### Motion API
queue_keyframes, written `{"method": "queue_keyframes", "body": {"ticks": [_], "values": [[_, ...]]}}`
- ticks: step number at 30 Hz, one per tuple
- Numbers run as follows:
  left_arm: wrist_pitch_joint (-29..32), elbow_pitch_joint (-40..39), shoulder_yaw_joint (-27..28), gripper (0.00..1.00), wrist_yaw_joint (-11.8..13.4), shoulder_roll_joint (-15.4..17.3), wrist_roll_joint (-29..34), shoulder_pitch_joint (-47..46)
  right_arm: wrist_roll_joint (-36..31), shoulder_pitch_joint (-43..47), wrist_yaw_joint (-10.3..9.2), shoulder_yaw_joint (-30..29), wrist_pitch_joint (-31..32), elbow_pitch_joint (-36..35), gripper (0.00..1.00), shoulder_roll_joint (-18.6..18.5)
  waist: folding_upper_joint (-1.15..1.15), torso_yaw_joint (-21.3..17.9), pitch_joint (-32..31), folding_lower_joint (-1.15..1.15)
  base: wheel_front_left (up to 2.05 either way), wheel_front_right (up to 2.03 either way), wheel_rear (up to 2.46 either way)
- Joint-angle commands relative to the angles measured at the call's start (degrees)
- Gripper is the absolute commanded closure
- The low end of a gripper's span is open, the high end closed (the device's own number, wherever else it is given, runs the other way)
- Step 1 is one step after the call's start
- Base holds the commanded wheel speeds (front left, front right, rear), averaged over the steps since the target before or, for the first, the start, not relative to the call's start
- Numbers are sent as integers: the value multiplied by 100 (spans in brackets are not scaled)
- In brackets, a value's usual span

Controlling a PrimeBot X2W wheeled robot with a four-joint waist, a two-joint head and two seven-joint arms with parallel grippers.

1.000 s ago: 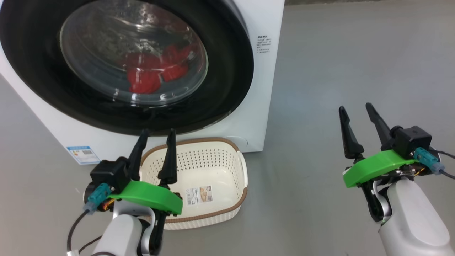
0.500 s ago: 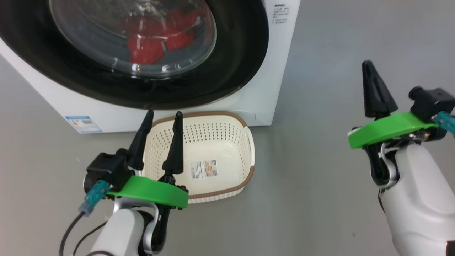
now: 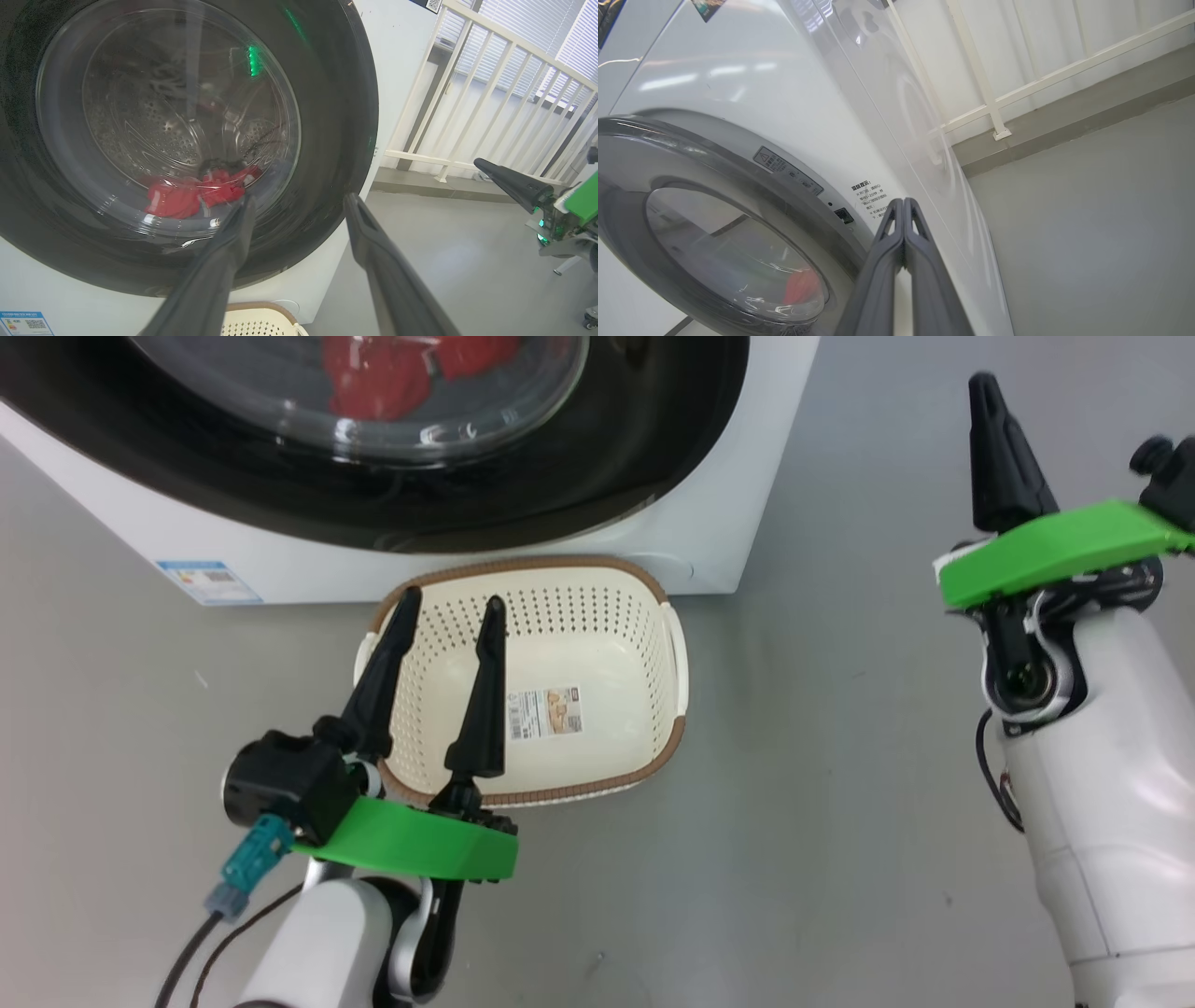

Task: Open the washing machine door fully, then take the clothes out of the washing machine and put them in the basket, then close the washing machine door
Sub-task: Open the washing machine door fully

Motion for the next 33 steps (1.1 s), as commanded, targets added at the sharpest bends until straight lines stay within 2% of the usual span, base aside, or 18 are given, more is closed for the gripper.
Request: {"method": "queue_keyframes", "body": {"ticks": [1, 10, 11, 16, 26, 33], "values": [[12, -248, 135, 0, 41, 130, 73, -219, 167, -233, 36, 83, 120, -154, 100, 43, 0, 84, 218, 0, 0, 0, 0], [77, -607, 54, 0, 134, 173, 200, -296, 1078, -758, 36, -182, 998, -353, 100, 40, 0, 203, 603, 0, 0, 0, 0], [75, -682, 33, 0, 139, 170, 203, -310, 1422, -883, 36, -253, 1338, -438, 100, 37, 0, 238, 686, 0, 0, 0, 0], [47, -785, 3, 0, 140, 167, 205, -342, 2036, -1134, 36, -425, 2079, -534, 100, 21, 0, 321, 829, 0, 0, 0, 0], [-18, -815, -59, 0, 133, 152, 191, -391, 2626, -1625, 36, -620, 3105, -424, 100, 10, 0, 515, 1050, 0, 0, 0, 0], [-57, -780, -108, 0, 126, 136, 176, -434, 2754, -1985, 36, -774, 3507, -261, 100, 6, 0, 673, 1207, 0, 0, 0, 0]]}}
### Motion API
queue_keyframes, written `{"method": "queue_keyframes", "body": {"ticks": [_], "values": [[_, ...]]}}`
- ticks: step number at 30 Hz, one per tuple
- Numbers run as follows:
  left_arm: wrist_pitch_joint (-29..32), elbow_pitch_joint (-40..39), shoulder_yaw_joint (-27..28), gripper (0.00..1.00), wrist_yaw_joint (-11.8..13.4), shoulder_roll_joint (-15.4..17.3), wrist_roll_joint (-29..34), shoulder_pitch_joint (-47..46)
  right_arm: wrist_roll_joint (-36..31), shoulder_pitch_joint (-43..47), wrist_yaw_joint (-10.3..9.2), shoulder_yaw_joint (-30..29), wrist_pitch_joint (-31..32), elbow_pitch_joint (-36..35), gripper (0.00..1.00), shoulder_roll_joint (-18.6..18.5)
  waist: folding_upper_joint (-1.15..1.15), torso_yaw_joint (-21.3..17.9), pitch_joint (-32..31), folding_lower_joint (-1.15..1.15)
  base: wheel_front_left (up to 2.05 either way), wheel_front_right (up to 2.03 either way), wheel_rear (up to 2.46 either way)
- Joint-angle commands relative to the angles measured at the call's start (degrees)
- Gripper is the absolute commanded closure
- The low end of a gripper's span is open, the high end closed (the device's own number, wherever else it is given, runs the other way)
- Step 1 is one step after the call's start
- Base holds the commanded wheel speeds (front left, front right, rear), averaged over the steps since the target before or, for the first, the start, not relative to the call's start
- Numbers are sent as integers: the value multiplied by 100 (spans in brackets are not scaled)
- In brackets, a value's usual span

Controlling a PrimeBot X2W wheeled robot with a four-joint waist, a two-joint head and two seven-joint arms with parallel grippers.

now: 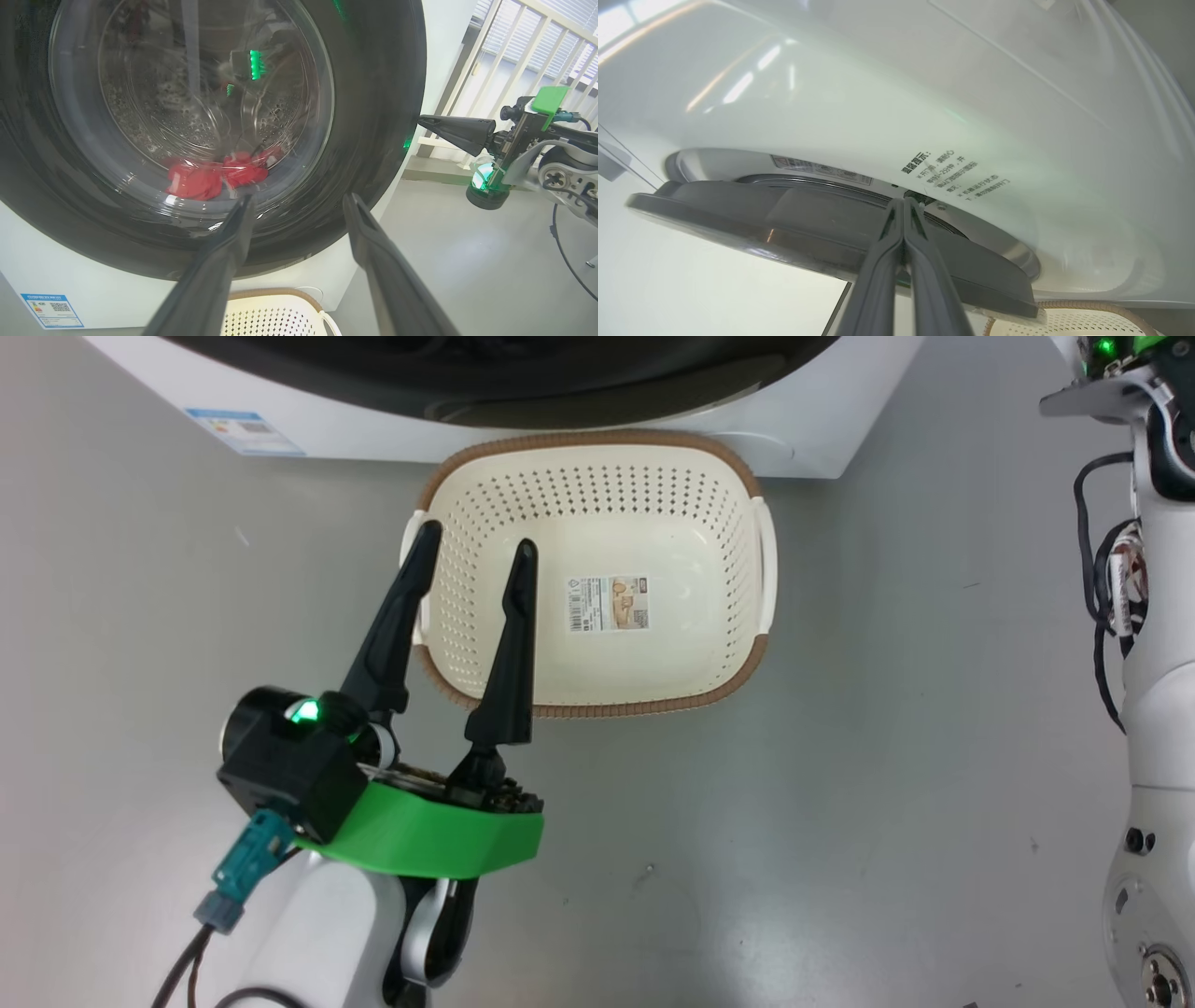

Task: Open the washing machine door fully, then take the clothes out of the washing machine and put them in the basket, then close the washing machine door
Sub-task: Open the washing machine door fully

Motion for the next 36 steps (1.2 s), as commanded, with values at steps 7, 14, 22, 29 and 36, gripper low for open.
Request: {"method": "queue_keyframes", "body": {"ticks": [7, 14, 22, 29, 36], "values": [[-89, -75, 95, 0, 20, 88, 7, -126, 102, -429, 37, -57, 333, -36, 100, 80, 0, 206, 155, 0, 0, 0, 0], [-122, -35, 61, 0, 15, 72, -6, -157, 124, -627, 37, -78, 570, 77, 100, 89, 0, 312, 202, 0, 0, 0, 0], [-147, 23, 30, 0, 8, 53, -32, -158, 80, -768, 37, -65, 821, 186, 100, 94, 0, 382, 207, 0, 0, 0, 0], [-162, 46, 32, 0, 1, 45, -39, -141, 133, -720, 37, -54, 1099, 203, 100, 100, 0, 406, 194, 0, 0, 0, 0], [-168, 55, 38, 0, 0, 53, -25, -117, 389, -586, 37, -49, 1438, 67, 100, 106, 0, 414, 169, 0, 0, 0, 0]]}}
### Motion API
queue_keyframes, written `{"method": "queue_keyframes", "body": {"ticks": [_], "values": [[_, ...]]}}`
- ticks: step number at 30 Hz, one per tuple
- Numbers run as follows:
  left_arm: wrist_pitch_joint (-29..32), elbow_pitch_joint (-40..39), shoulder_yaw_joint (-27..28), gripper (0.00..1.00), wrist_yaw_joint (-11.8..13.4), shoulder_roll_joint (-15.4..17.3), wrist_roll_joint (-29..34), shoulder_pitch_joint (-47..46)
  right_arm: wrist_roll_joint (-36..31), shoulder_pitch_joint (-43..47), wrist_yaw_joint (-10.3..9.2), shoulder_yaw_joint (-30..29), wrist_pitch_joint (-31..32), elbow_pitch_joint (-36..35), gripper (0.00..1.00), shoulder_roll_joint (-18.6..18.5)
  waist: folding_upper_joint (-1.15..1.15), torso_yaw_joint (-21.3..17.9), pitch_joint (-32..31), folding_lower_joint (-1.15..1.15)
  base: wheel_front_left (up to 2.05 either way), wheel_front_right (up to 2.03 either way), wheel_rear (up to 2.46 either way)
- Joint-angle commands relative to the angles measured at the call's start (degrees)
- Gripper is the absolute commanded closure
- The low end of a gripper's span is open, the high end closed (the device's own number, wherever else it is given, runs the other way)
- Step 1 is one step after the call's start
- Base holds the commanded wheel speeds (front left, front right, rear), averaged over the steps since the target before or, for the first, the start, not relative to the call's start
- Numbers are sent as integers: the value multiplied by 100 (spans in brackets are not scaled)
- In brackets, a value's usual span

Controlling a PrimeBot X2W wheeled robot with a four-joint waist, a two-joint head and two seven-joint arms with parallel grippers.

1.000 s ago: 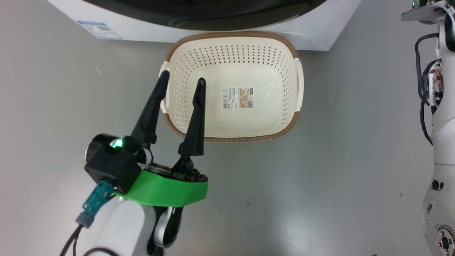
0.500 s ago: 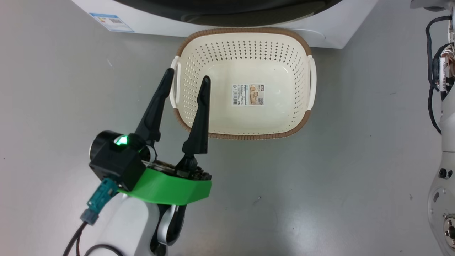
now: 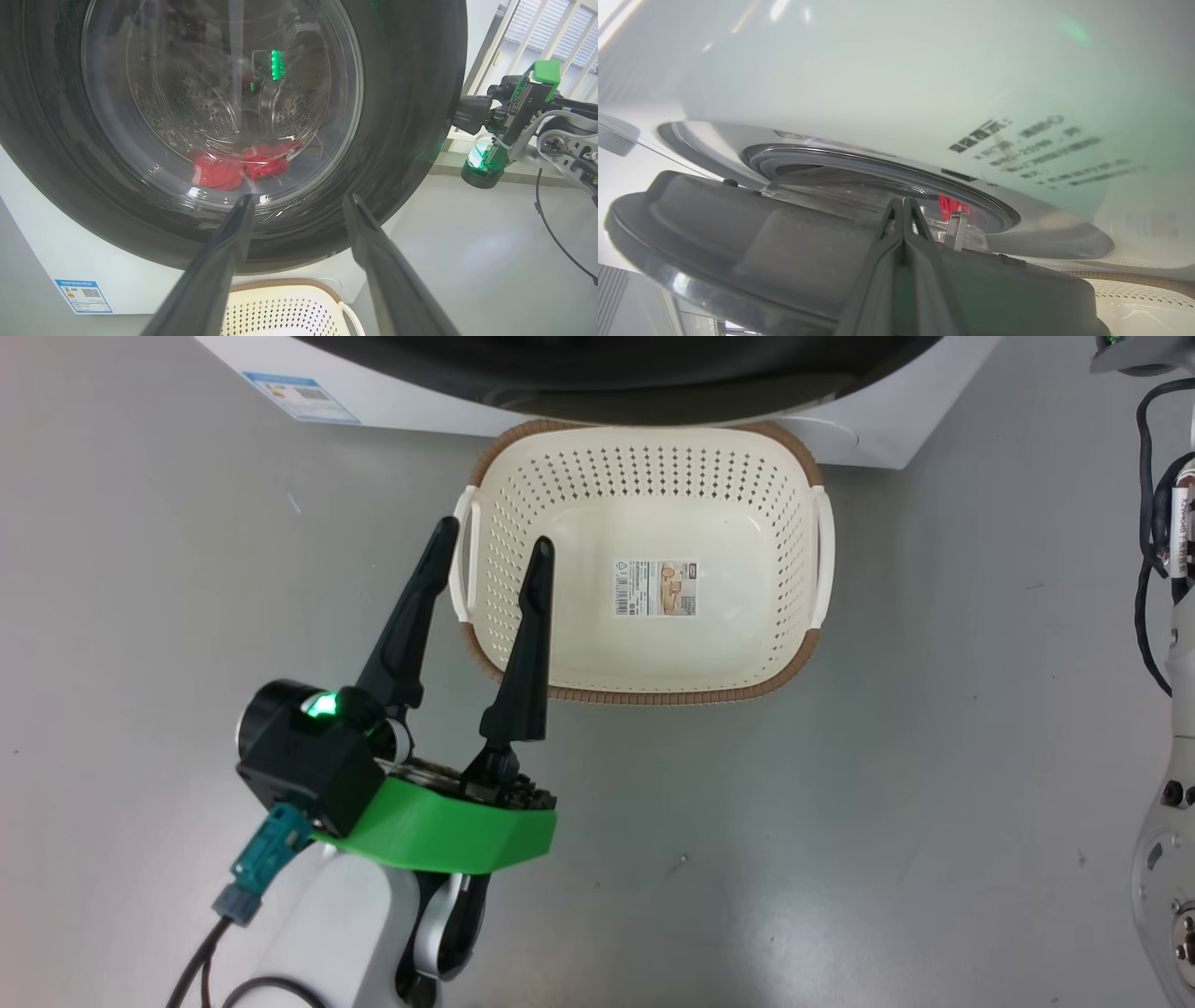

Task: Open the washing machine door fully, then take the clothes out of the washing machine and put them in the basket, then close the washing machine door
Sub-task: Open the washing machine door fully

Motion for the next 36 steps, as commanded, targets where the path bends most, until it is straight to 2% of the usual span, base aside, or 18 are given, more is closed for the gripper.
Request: {"method": "queue_keyframes", "body": {"ticks": [1, 15, 28, 36], "values": [[-59, -110, 172, 0, 2, 99, -6, 5, 36, 32, 45, 133, 116, -235, 100, 232, 0, -3, -12, 0, 0, 0, 0], [-63, 61, 211, 0, -38, 173, -121, 176, 228, 805, 45, 46, 458, -725, 100, 235, 0, -39, -330, 0, 0, 0, 0], [-9, 152, 189, 0, 9, 265, -149, 292, 799, 1470, 45, 442, 461, -993, 100, 236, 0, -91, -716, 0, 0, 0, 0], [3, 180, 193, 0, 51, 313, -197, 421, 830, 1906, 45, 498, 563, -1185, 100, 236, 0, 0, -1024, 0, 0, 0, 0]]}}
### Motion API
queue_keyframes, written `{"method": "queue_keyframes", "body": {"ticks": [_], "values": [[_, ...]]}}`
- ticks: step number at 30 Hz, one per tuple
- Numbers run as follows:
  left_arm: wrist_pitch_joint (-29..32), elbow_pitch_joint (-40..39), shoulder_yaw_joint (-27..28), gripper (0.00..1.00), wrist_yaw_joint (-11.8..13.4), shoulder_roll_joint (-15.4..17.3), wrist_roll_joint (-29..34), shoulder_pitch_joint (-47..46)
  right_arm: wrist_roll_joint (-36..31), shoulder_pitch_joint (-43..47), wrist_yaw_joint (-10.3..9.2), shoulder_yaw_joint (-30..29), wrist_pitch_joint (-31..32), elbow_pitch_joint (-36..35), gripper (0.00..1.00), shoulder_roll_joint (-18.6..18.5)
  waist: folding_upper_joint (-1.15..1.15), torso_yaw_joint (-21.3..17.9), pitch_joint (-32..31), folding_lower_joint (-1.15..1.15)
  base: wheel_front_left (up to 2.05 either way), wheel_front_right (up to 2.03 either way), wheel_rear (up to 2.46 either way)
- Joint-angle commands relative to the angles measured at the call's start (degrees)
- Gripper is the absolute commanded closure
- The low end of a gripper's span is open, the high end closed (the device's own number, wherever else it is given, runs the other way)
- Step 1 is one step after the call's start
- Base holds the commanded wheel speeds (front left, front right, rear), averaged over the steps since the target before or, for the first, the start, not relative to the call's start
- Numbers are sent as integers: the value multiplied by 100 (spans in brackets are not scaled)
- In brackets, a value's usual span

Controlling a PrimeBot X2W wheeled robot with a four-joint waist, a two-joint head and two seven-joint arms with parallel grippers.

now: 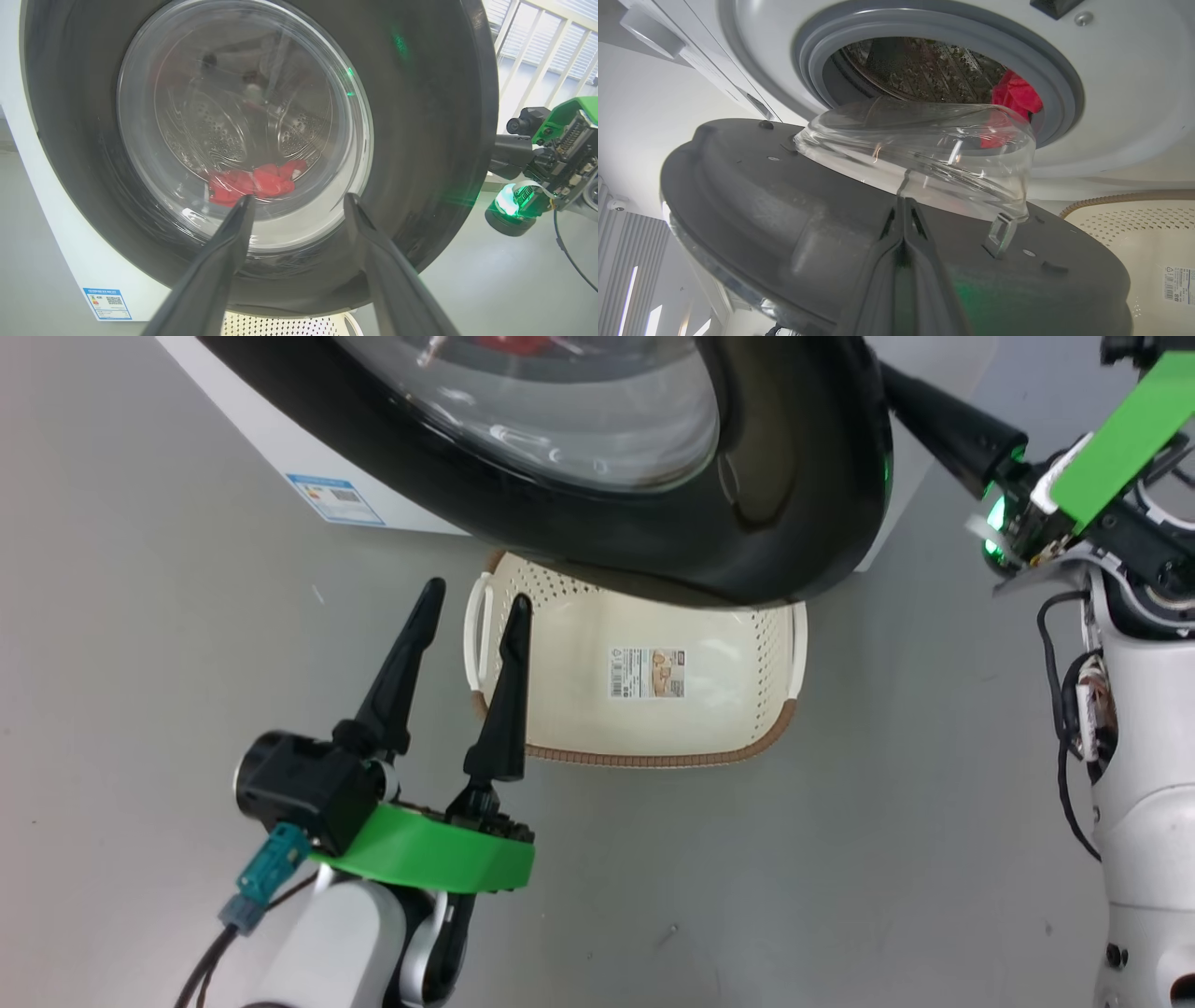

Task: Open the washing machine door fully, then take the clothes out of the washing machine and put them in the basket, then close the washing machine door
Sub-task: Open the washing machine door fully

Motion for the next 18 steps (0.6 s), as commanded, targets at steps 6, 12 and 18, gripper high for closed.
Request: {"method": "queue_keyframes", "body": {"ticks": [6, 12, 18], "values": [[-4, -93, 214, 0, 104, 162, -106, 263, 90, 459, 44, 127, 114, -353, 100, 129, 0, 143, -335, 0, 0, 0, 0], [0, -100, 223, 0, 156, 181, -159, 428, 175, 894, 44, 214, 133, -556, 100, 129, 0, 272, -550, 0, 0, 0, 0], [16, -148, 240, 0, 220, 214, -203, 587, 253, 1310, 44, 371, 105, -754, 100, 129, 0, 442, -777, 0, 0, 0, 0]]}}
